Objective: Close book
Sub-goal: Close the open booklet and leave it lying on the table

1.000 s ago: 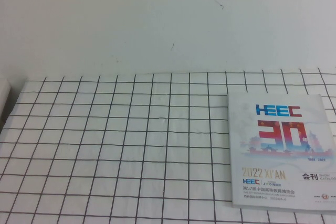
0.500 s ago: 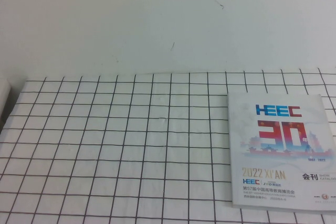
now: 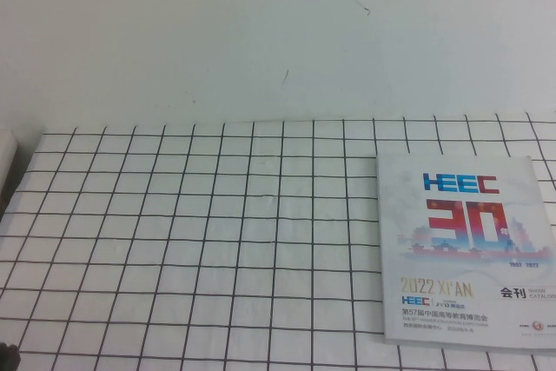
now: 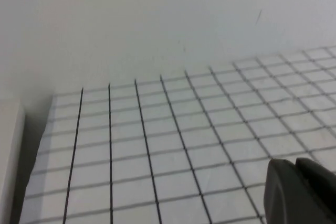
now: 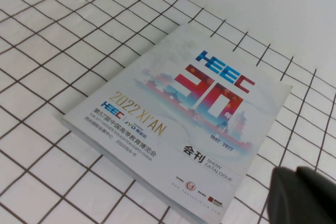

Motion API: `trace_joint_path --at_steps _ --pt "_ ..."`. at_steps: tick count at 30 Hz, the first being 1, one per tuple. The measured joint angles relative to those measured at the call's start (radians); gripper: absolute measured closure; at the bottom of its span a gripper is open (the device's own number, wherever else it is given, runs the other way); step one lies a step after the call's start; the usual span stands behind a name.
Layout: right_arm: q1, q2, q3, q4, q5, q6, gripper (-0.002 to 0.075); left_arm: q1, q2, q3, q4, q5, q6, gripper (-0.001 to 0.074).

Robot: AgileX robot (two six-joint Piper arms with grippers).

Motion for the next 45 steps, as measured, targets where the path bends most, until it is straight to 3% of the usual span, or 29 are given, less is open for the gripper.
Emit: trace_joint_path --at_steps 10,33,39,45 --pt "0.000 0.000 0.000 0.000 0.000 0.000 0.0729 0.115 -0.045 0.060 -0.027 0.119 -0.008 0.0738" --pt "0.000 -0.067 0.001 0.000 0.002 -0.002 0.0729 0.116 -0.045 0.058 -0.031 0.123 -0.008 0.0738" --pt "-0.043 -0.186 0.055 -0.169 -0.143 -0.090 0.0729 0.116 -0.045 0.058 -0.031 0.123 -0.008 0.0738" --pt "-0.121 -0.287 0.197 -0.191 -0.225 0.076 0.0729 0.116 -0.045 0.058 -0.031 0.123 -0.008 0.0738"
